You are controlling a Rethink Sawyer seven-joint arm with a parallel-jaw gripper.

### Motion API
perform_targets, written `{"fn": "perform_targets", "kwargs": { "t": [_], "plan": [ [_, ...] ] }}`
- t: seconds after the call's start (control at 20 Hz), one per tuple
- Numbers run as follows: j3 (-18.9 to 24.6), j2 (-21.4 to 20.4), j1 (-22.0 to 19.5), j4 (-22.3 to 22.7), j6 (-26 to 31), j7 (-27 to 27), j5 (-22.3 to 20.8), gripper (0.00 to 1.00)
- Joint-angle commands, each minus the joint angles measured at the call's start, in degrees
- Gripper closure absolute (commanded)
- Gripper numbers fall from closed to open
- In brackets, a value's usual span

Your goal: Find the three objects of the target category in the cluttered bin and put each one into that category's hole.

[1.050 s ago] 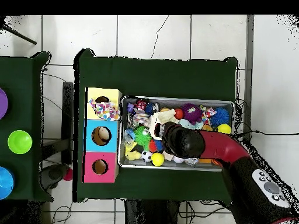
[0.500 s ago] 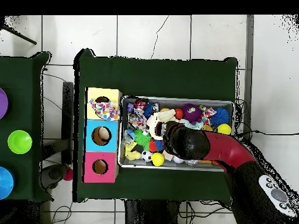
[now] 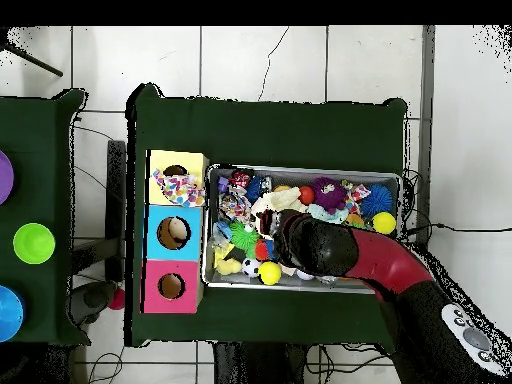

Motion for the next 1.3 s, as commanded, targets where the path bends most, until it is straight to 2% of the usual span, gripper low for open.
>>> {"fn": "perform_targets", "kwargs": {
  "t": [0.05,0.65,0.95,1.3],
  "plan": [
    [3.12,2.11,-1.24,5.17,-2.27,9.33,4.73,0.00],
    [1.79,6.07,1.26,6.46,-11.63,12.04,6.01,0.00],
    [-1.13,6.95,4.13,5.73,-17.34,14.02,6.21,0.00],
    [0.62,6.60,4.62,8.22,-20.27,15.89,9.62,0.00]
  ]
}}
